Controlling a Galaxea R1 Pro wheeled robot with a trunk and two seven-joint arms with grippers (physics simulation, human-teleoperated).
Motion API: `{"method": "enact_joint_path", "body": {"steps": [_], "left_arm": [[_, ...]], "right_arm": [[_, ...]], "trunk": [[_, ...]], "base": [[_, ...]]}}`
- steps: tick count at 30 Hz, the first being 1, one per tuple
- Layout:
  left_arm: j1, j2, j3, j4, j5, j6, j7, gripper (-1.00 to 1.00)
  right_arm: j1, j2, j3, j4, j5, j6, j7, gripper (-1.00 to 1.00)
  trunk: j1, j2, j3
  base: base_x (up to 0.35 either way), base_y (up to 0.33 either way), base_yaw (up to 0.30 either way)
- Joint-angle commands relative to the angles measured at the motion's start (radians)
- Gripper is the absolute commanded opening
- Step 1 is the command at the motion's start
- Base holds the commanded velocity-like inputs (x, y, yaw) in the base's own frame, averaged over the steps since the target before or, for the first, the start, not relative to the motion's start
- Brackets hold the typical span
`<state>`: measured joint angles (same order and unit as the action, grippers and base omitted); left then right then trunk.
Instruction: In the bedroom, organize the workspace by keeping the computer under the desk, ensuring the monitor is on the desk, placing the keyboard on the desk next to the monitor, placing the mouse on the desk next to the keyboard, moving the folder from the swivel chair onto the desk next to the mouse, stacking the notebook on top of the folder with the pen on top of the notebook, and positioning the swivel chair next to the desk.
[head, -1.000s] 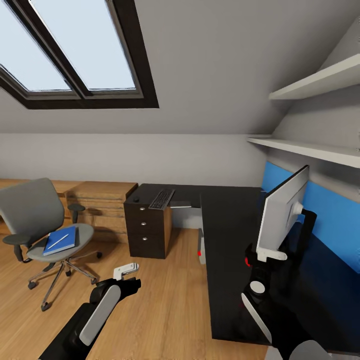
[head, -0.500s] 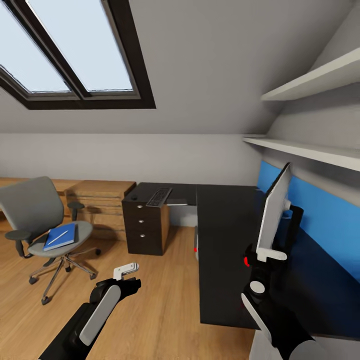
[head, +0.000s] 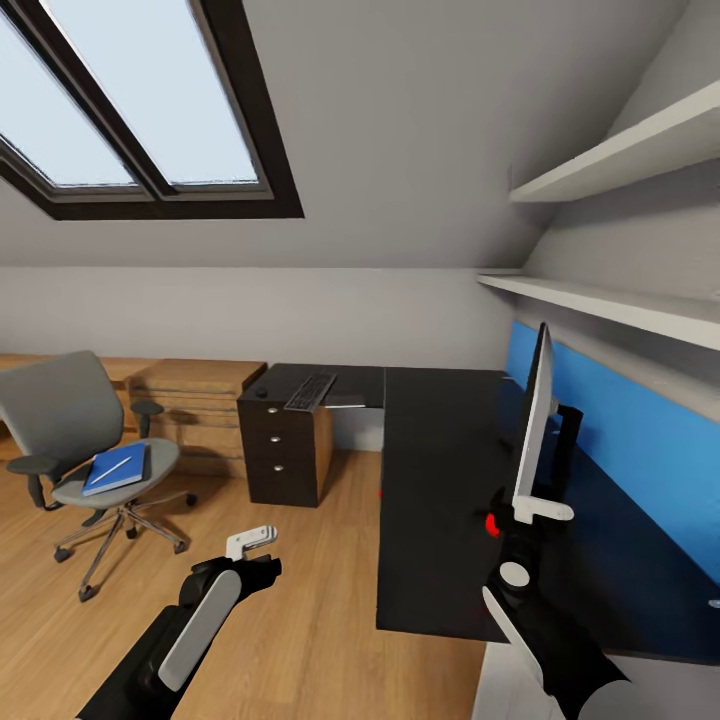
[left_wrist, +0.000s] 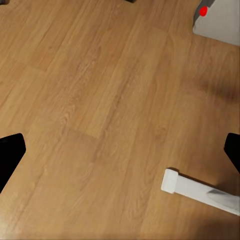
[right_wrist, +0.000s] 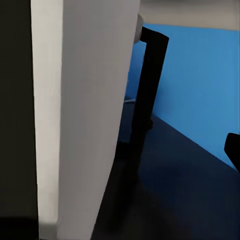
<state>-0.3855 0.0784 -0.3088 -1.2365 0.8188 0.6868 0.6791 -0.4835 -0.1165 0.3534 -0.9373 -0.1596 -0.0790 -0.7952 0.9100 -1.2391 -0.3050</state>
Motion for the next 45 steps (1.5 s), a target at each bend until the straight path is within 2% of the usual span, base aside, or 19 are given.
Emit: {"method": "enact_joint_path", "body": {"steps": [1,45], "left_arm": [[-0.001,0.001,-0.003,-0.001,0.01,0.0,0.011,1.0],[-0.001,0.0,-0.003,-0.001,0.01,0.0,0.014,1.0]], "right_arm": [[-0.001,-0.002,0.005,0.0,-0.011,-0.008,-0.006,1.0],[-0.001,0.0,0.013,-0.002,-0.009,-0.01,-0.006,1.0]], "trunk": [[0.0,-0.001,-0.001],[0.0,-0.001,-0.001]], "base": [[-0.002,-0.217,0.0],[-0.039,-0.107,0.0]]}}
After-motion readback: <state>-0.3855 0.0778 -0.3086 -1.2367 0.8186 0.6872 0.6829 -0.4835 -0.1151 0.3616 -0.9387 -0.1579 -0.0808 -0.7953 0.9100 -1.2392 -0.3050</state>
